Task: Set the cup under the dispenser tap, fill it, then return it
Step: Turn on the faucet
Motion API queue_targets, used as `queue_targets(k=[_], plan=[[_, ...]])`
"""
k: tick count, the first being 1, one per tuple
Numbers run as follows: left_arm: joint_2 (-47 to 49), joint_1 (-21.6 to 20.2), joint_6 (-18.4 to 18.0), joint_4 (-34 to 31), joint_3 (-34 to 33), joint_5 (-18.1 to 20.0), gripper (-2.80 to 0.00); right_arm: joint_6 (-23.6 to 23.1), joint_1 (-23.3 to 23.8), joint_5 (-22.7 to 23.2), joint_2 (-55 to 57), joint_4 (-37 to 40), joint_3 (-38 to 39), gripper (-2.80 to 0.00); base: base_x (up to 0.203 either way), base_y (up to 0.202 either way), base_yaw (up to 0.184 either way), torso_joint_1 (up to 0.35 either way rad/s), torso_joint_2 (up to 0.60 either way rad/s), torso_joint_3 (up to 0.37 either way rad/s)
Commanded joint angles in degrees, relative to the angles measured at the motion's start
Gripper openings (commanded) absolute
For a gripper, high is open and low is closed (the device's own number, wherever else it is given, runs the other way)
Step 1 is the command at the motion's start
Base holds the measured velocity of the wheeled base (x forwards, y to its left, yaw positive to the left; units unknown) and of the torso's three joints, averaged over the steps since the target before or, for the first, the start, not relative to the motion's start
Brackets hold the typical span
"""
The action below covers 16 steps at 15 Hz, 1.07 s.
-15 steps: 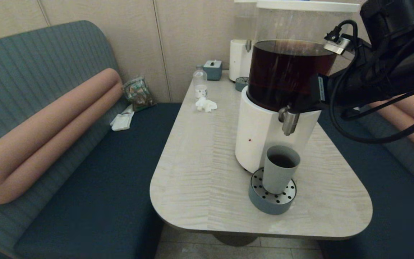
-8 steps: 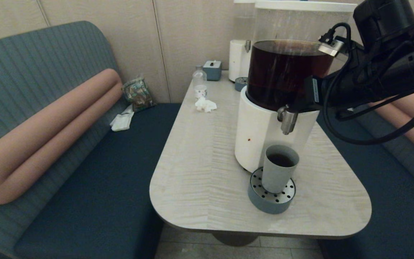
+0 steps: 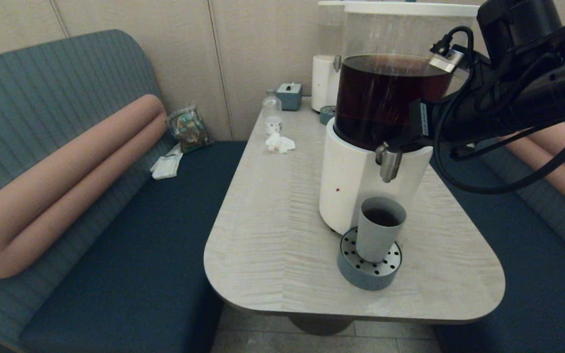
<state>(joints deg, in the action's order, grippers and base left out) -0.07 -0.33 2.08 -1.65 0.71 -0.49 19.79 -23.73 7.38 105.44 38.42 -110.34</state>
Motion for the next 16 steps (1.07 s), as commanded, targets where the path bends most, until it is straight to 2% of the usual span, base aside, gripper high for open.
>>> queue_targets(k=[1, 12, 16], plan=[[0.07, -0.02, 0.02, -0.02, 0.0, -0.04, -2.8, 0.08, -0.35, 0.27, 0.65, 0.34, 0.03, -2.8, 0.0, 0.0, 0.0, 0.0, 0.0, 0.0], [0.07, -0.02, 0.02, -0.02, 0.0, -0.04, -2.8, 0.25, -0.89, 0.64, 1.09, 0.06, 0.12, -2.8, 0.0, 0.0, 0.0, 0.0, 0.0, 0.0], [0.07, -0.02, 0.02, -0.02, 0.0, -0.04, -2.8, 0.43, -1.58, 0.71, 1.0, -2.57, 1.09, -2.8, 0.0, 0.0, 0.0, 0.0, 0.0, 0.0]])
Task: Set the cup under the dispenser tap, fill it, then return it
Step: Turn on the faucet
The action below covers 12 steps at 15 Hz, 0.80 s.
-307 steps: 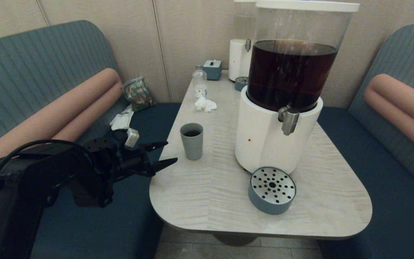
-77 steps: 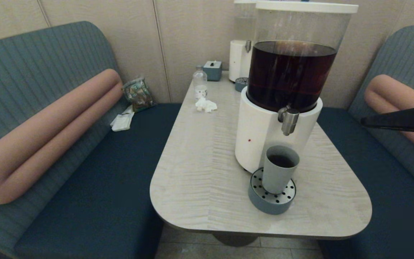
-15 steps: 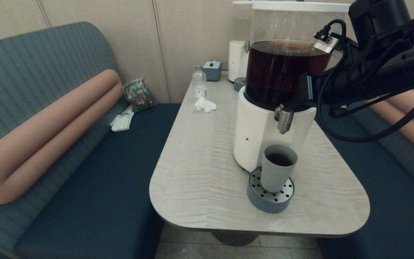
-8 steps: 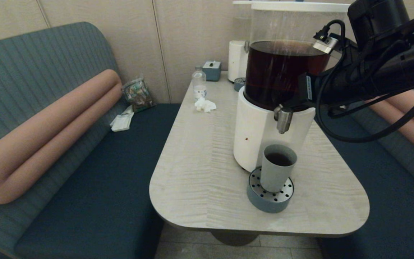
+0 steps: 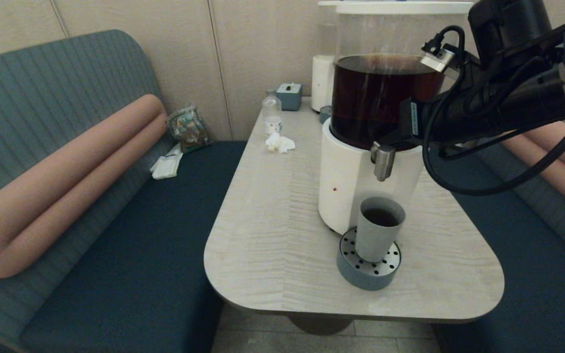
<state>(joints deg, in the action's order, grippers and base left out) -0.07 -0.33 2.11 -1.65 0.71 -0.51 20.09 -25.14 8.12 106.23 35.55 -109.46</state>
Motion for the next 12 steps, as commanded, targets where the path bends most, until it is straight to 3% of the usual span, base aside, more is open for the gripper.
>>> queue_targets(k=[1, 12], plan=[[0.07, -0.02, 0.0, -0.02, 0.0, -0.02, -2.8, 0.21, -0.3, -0.07, 0.21, 0.31, 0.34, -2.8, 0.0, 0.0, 0.0, 0.0, 0.0, 0.0], [0.07, -0.02, 0.0, -0.02, 0.0, -0.02, -2.8, 0.79, -0.61, -0.21, -1.02, 0.31, 3.29, -2.8, 0.0, 0.0, 0.0, 0.0, 0.0, 0.0]])
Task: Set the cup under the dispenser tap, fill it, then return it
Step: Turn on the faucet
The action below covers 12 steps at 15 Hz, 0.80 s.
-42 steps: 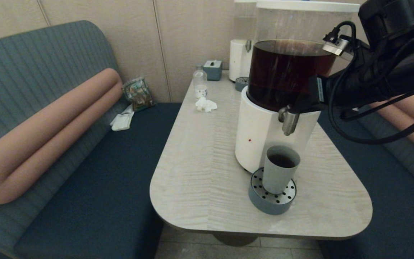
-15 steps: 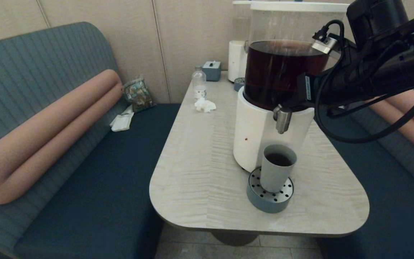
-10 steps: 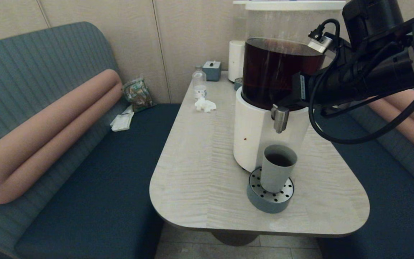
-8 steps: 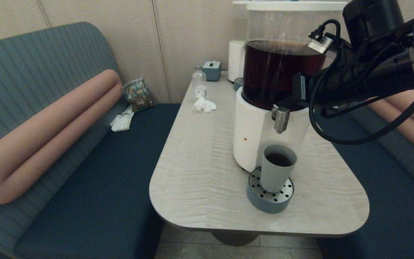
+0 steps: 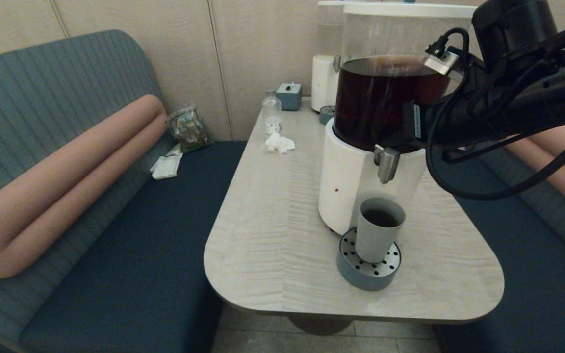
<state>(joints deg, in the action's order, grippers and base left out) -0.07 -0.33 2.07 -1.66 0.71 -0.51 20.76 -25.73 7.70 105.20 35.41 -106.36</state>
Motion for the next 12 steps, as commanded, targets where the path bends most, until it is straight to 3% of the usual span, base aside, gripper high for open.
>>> queue_targets(k=[1, 12], plan=[[0.07, -0.02, 0.04, -0.01, 0.0, -0.02, -2.8, 0.15, -0.02, 0.21, 0.0, 0.45, 0.19, -2.8, 0.0, 0.0, 0.0, 0.0, 0.0, 0.0], [0.07, -0.02, 0.04, -0.01, 0.0, -0.02, -2.8, 0.07, -0.02, 0.47, 0.44, -1.58, 2.21, -2.8, 0.0, 0.0, 0.0, 0.0, 0.0, 0.0]])
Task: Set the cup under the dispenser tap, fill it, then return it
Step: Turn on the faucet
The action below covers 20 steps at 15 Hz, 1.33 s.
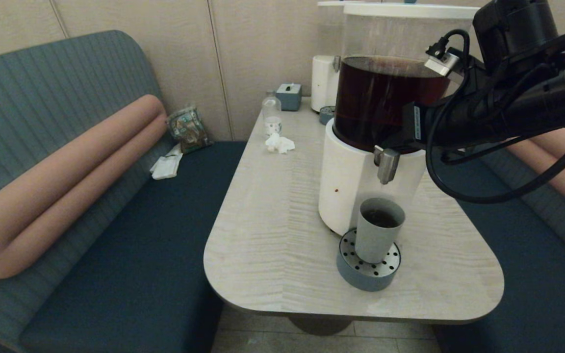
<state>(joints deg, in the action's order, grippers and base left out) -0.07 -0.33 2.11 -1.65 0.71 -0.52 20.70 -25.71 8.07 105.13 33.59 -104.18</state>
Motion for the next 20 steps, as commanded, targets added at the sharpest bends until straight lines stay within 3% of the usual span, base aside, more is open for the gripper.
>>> queue_targets(k=[1, 9, 13, 20], plan=[[0.07, -0.02, 0.0, -0.02, 0.0, 0.0, -2.8, 0.13, -0.04, 0.1, 0.51, 0.24, 0.03, -2.8, 0.0, 0.0, 0.0, 0.0, 0.0, 0.0], [0.07, -0.02, 0.0, -0.02, 0.0, 0.0, -2.8, -0.2, 0.46, -3.15, 0.31, -0.41, 1.36, -2.8, 0.0, 0.0, 0.0, 0.0, 0.0, 0.0], [0.07, -0.02, 0.0, -0.02, 0.0, 0.0, -2.8, -0.48, 0.57, -7.78, -1.19, -7.74, 6.35, -2.8, 0.0, 0.0, 0.0, 0.0, 0.0, 0.0], [0.07, -0.02, 0.0, -0.02, 0.08, 0.0, -2.8, -0.31, 1.12, -9.12, -4.04, -7.84, 6.9, -2.8, 0.0, 0.0, 0.0, 0.0, 0.0, 0.0]])
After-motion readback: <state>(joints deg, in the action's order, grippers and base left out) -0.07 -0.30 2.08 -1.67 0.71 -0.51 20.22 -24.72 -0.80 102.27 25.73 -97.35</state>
